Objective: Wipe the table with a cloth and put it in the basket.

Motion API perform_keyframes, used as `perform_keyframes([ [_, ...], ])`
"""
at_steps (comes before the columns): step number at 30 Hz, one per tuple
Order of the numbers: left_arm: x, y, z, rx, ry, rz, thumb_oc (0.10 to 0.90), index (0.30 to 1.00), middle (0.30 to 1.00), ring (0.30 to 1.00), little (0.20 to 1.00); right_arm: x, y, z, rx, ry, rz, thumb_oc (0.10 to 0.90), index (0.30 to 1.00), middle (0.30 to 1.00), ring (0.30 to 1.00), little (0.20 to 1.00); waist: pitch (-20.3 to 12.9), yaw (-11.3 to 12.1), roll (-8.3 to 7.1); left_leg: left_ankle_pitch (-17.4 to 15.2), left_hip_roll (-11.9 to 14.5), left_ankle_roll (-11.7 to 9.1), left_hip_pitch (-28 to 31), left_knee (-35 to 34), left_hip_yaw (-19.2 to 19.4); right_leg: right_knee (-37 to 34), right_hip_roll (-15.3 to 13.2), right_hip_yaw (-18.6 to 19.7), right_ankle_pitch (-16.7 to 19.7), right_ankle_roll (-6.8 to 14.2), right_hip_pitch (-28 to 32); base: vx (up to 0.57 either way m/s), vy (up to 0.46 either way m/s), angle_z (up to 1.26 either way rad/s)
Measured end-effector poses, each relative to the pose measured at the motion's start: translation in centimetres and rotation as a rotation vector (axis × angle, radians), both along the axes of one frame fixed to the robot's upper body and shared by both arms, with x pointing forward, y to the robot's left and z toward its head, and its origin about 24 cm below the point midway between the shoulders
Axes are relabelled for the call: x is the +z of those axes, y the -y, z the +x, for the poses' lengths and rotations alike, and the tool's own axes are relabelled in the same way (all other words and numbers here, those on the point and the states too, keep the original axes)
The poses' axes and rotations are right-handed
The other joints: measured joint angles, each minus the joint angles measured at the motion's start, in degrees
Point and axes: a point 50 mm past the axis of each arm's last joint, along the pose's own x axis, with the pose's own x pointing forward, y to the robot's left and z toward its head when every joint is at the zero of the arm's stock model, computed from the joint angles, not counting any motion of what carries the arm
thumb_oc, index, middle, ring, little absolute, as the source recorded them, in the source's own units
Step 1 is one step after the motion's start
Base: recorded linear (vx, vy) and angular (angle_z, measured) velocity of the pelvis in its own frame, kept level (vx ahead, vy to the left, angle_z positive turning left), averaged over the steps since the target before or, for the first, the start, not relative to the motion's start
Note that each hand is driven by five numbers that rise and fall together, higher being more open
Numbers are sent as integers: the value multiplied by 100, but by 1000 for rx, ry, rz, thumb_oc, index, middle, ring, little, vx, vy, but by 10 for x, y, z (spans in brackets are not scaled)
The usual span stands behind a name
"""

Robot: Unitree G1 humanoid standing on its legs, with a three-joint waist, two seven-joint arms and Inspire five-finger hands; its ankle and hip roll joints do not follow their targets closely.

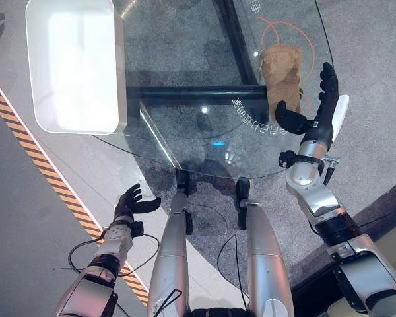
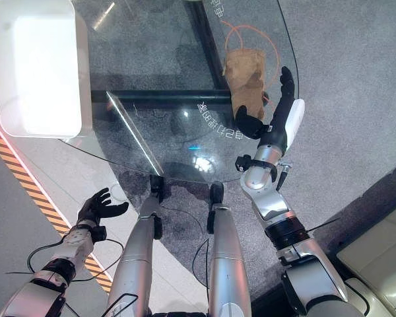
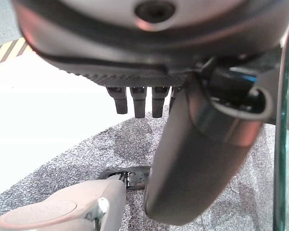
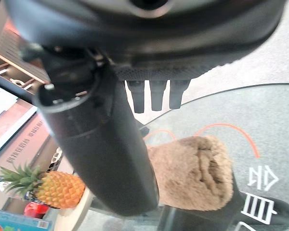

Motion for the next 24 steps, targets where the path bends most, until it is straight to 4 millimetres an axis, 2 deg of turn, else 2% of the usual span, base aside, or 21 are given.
perform_keyframes([
  [6,-6,7,-2,-3,-11,-16,800,900,900,900,900,-11,-10,3,14,-62,-21,800,900,900,900,900,1,67,17,35,2,-22,83,-7,0,57,-4,0,-13,-20,52,0,0,0],
  [9,-9,8,-4,-3,-20,-16,800,900,900,900,900,-18,-7,6,-7,-104,-39,800,900,900,900,900,-4,144,28,2,5,-30,186,-103,1,55,-4,-2,-27,-43,107,0,0,0],
  [24,-10,8,-5,-2,-27,-14,800,900,900,900,900,-3,-1,24,-85,-149,-77,800,900,900,900,900,-5,180,96,111,5,-52,198,-102,6,96,-16,-20,-29,-48,118,0,0,0],
])
